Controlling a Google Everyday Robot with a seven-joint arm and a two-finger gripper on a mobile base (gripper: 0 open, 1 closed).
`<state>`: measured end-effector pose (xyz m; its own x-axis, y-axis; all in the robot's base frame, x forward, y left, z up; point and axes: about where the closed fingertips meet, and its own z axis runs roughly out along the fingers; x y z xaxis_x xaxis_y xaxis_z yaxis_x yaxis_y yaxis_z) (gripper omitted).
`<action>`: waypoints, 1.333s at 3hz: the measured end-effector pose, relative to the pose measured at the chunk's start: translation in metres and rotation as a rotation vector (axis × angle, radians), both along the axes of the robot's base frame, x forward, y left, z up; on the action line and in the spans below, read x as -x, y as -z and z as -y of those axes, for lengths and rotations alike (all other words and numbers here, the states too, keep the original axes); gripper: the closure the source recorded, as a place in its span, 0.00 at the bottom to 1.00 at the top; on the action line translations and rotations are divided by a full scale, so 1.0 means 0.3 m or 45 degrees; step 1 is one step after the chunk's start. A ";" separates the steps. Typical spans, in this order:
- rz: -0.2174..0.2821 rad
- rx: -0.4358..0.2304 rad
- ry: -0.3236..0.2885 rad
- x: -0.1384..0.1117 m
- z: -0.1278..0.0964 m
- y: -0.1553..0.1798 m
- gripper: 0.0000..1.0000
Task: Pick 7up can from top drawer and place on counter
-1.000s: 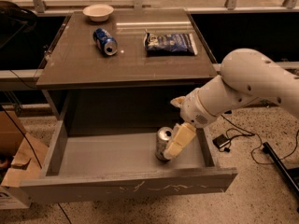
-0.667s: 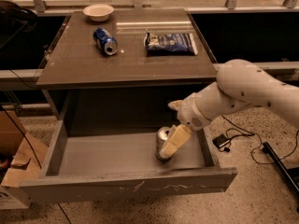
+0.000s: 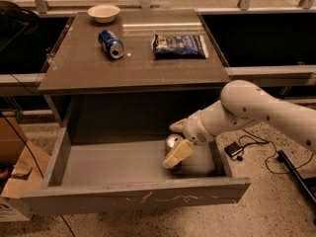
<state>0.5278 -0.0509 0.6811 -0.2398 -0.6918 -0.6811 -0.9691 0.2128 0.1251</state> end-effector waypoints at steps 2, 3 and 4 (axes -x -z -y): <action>-0.045 -0.033 -0.017 -0.017 -0.035 0.056 0.65; 0.035 -0.091 -0.077 -0.052 -0.046 -0.083 0.96; 0.176 -0.102 -0.172 -0.082 -0.055 -0.316 1.00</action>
Offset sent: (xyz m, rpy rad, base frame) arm 0.0097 0.0122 -0.0171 0.0360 0.0426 0.0194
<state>0.5525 -0.0343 0.7758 -0.0492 -0.6534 -0.7554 -0.9972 0.0746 0.0004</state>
